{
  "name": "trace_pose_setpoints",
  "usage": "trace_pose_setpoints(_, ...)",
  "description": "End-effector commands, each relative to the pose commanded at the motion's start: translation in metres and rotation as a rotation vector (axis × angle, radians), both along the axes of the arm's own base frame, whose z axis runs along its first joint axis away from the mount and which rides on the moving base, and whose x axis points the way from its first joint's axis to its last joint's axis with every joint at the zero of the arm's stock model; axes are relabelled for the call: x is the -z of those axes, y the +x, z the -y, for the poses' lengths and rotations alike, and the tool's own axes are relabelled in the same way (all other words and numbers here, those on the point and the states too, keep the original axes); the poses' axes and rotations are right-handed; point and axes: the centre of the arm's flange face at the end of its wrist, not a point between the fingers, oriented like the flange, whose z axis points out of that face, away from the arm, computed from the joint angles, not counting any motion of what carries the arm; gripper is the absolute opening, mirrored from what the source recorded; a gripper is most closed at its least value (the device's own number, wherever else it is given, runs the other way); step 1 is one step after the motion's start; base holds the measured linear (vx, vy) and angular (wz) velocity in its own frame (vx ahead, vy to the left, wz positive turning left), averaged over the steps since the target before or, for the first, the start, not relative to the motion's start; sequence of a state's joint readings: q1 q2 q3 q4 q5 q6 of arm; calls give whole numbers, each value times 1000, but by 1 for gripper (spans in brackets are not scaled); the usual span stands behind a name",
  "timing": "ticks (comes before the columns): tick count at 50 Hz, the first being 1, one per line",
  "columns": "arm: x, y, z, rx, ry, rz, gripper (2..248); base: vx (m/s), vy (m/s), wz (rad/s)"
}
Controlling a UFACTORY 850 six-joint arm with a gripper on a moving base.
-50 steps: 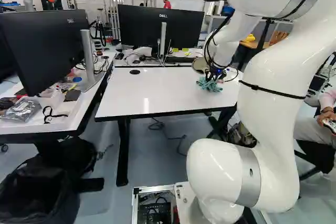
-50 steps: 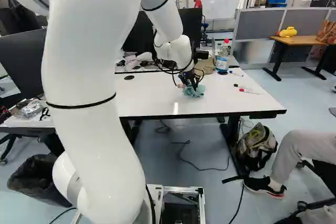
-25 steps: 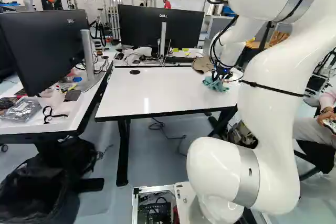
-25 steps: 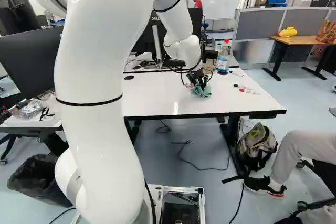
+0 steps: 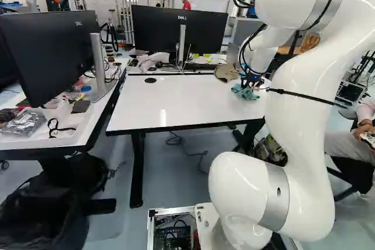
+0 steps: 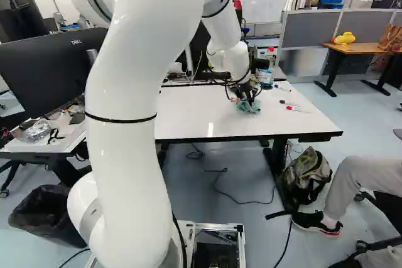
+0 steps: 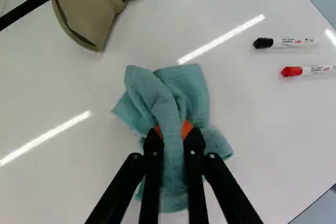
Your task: Clean the table with the green towel
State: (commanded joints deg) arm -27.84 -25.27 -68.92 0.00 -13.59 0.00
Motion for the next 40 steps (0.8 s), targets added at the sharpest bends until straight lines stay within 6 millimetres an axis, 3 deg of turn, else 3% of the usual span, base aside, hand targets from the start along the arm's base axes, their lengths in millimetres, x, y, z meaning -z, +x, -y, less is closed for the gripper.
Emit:
trace_pose_setpoints(21, 2, 38, 2, -25, -12, 23, 50, 0, 0, 0)
trace_pose_setpoints(40, 2, 50, -25, -70, -11, 23, 50, 0, 0, 0)
